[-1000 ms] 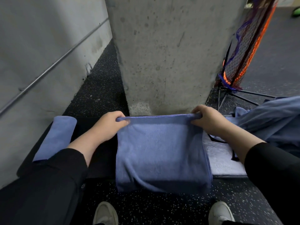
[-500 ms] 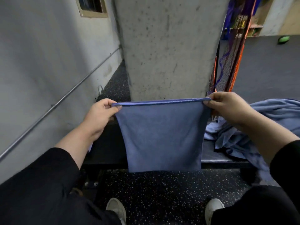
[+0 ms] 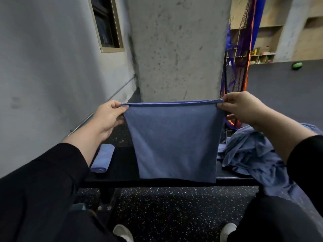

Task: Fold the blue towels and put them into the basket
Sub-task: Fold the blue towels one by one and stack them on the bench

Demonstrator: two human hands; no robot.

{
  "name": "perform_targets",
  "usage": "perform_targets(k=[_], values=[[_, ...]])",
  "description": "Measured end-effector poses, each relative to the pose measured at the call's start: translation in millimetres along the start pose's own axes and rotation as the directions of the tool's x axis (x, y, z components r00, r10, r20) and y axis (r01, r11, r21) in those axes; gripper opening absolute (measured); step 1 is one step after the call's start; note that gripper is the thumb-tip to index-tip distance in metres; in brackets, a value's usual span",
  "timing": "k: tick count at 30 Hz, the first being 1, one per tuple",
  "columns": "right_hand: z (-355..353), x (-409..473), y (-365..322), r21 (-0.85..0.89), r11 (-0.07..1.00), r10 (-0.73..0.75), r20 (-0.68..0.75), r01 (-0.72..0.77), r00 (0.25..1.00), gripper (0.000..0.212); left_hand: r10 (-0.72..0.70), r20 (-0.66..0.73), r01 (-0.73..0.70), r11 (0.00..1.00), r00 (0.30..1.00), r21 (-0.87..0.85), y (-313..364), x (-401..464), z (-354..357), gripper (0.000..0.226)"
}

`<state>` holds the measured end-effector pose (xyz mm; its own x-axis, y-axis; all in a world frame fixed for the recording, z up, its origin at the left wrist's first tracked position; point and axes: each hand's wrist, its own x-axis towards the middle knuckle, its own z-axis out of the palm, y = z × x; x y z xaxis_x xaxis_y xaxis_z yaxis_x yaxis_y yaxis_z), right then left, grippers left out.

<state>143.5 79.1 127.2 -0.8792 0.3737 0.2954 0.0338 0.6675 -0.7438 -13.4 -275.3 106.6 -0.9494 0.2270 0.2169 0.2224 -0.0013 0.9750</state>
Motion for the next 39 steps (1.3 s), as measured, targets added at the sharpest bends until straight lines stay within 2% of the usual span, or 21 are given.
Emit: perform_targets(k=[7, 12, 16, 20, 22, 23, 25, 27, 29, 30, 32, 33, 36, 39], values=[[-4.8, -8.5, 3.4, -0.011, 0.997, 0.078, 0.139, -0.077, 0.987, 0.015, -0.08, 0.07, 0.084, 0.995, 0.994, -0.046, -12.5, -8.0, 3.4, 0.014], [13.0, 14.5, 24.3, -0.053, 0.987, 0.161, 0.15, -0.154, 0.976, 0.017, -0.19, 0.127, 0.193, 0.981, 0.974, -0.018, -42.6, 14.6, 4.3, 0.013], [38.2, 49.8, 42.9, -0.043, 0.975, 0.222, 0.105, -0.219, 0.969, 0.018, -0.221, 0.061, 0.222, 0.975, 0.973, 0.004, -65.7, 50.5, 14.8, 0.02], [82.8, 109.3, 62.6, -0.049, 0.962, 0.271, 0.03, -0.27, 0.962, 0.017, -0.215, -0.032, 0.216, 0.976, 0.976, 0.04, -89.1, 112.4, 29.8, 0.015], [109.7, 140.0, 77.9, -0.036, 0.95, 0.31, 0.02, -0.31, 0.95, 0.02, -0.187, -0.121, 0.204, 0.968, 0.975, 0.148, -109.2, 148.6, 36.6, 0.007], [123.3, 152.1, 87.9, -0.101, 0.945, 0.314, 0.016, -0.311, 0.949, 0.027, -0.152, -0.163, 0.194, 0.938, 0.975, 0.287, -122.4, 162.7, 39.9, 0.016], [154.4, 156.9, 106.8, -0.334, 0.911, 0.262, 0.017, -0.241, 0.965, 0.043, -0.073, -0.165, 0.157, 0.797, 0.984, 0.583, -154.1, 173.7, 50.2, 0.03], [193.7, 130.3, 120.9, -0.429, 0.891, 0.212, 0.107, -0.147, 0.972, 0.043, -0.054, 0.007, 0.031, 0.668, 0.999, 0.743, -194.7, 150.6, 67.6, 0.034], [234.8, 91.7, 136.3, -0.468, 0.883, 0.212, 0.315, -0.043, 0.925, 0.048, -0.118, 0.276, -0.163, 0.569, 0.954, 0.806, -238.7, 107.1, 85.4, 0.043], [252.0, 73.7, 143.2, -0.483, 0.875, 0.265, 0.437, -0.025, 0.859, 0.056, -0.173, 0.375, -0.245, 0.504, 0.91, 0.828, -258.2, 88.2, 91.3, 0.049], [275.8, 52.2, 166.3, -0.533, 0.846, 0.36, 0.6, 0.021, 0.714, 0.071, -0.309, 0.474, -0.359, 0.362, 0.825, 0.861, -290.3, 65.7, 95.9, 0.062], [280.5, 47.9, 177.1, -0.555, 0.83, 0.374, 0.631, 0.059, 0.679, 0.075, -0.371, 0.483, -0.382, 0.314, 0.793, 0.869, -301.0, 60.4, 95.2, 0.065], [279.7, 44.1, 195.5, -0.575, 0.798, 0.321, 0.659, 0.18, 0.68, 0.078, -0.428, 0.494, -0.417, 0.265, 0.757, 0.869, -310.9, 57.4, 89.7, 0.069], [279.9, 48.8, 208.0, -0.565, 0.795, 0.281, 0.663, 0.218, 0.693, 0.077, -0.432, 0.497, -0.425, 0.257, 0.753, 0.868, -315.0, 66.7, 90.7, 0.07]])
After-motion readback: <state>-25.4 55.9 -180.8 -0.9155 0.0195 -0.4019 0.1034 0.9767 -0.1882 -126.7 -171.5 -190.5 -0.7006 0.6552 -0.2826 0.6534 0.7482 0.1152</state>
